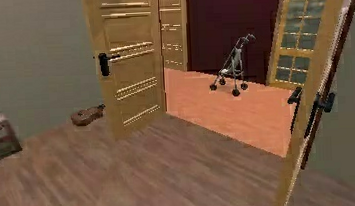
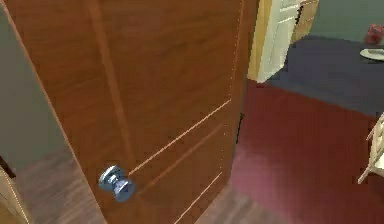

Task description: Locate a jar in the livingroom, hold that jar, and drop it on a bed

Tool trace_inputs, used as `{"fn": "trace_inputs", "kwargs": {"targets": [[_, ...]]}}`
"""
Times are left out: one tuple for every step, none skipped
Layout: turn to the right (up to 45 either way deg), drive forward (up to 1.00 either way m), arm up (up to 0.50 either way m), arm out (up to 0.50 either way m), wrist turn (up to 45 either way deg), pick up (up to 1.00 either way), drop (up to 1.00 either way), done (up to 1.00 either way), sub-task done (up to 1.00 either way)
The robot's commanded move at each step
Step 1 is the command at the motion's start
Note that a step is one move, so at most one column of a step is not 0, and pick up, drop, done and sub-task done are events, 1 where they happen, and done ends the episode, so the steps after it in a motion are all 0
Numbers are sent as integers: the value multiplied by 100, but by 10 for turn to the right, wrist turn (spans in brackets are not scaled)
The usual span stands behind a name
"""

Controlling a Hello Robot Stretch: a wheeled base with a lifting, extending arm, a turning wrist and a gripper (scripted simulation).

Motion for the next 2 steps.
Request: {"fn": "trace_inputs", "kwargs": {"targets": [[0,100,0,0,0,0,0,0,0],[0,100,0,0,0,0,0,0,0]]}}
